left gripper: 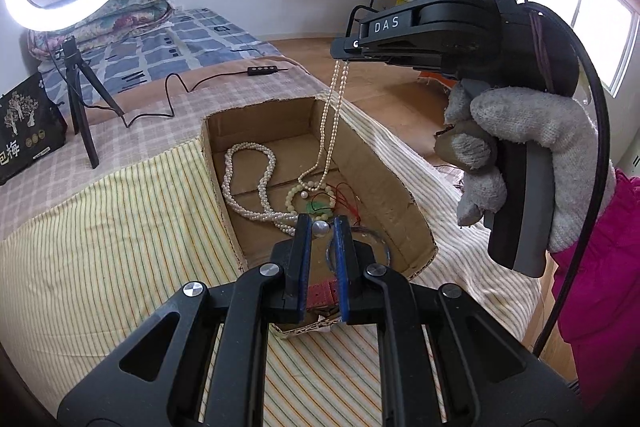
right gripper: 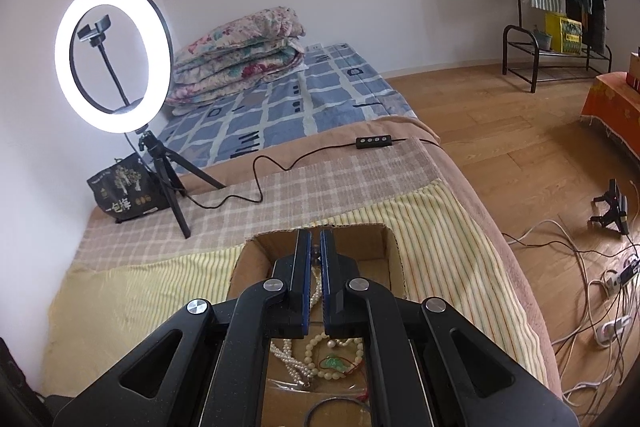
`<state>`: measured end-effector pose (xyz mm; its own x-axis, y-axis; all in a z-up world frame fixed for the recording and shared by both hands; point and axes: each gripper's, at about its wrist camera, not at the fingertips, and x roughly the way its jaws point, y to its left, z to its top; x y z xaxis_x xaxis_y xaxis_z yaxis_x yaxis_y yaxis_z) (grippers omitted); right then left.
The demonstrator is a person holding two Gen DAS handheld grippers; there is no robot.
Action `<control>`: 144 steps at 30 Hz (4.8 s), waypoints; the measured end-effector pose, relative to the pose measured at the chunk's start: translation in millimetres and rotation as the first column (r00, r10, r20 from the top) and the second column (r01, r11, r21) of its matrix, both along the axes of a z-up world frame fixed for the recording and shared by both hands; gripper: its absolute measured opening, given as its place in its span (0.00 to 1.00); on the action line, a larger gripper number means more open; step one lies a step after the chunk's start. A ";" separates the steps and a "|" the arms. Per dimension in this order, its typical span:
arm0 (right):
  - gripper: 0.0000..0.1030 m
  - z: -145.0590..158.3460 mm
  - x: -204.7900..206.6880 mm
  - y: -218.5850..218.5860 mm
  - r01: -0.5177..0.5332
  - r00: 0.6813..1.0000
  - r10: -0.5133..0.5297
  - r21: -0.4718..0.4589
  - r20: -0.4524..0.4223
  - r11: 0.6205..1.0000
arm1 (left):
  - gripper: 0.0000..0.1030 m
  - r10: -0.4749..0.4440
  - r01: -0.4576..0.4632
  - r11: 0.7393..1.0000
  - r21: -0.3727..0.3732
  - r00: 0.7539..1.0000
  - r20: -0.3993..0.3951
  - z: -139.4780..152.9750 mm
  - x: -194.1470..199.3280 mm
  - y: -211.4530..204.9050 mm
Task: Organize jewelry
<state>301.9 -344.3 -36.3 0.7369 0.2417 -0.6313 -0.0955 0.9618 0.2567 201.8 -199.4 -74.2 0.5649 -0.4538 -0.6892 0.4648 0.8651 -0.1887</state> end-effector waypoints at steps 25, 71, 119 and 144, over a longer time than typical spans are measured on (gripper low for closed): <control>0.76 -2.8 -0.8 14.2 0.036 0.999 -0.038 -0.115 -0.017 0.993 | 0.74 0.064 -0.065 0.997 0.031 0.997 0.039 5.1 -0.7 10.7; 0.77 29.9 -140.6 57.4 0.015 0.996 0.002 -0.185 0.091 0.983 | 0.84 0.216 -0.227 0.973 0.050 0.961 0.171 50.5 -64.9 127.0; 0.80 39.4 -186.5 83.0 0.096 0.976 -0.045 -0.236 0.211 0.967 | 1.00 0.286 -0.323 0.942 0.091 0.915 0.283 66.9 -90.8 149.9; 0.80 38.1 -186.0 81.4 0.096 0.978 -0.047 -0.237 0.205 0.967 | 1.00 0.274 -0.308 0.947 0.087 0.920 0.280 69.1 -95.2 143.6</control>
<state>115.9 -262.9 1.7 0.8620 0.0406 -0.5053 -0.0493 0.9988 -0.0039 106.5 -55.8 -5.2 0.8258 -0.1605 -0.5406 0.2066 0.9781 0.0251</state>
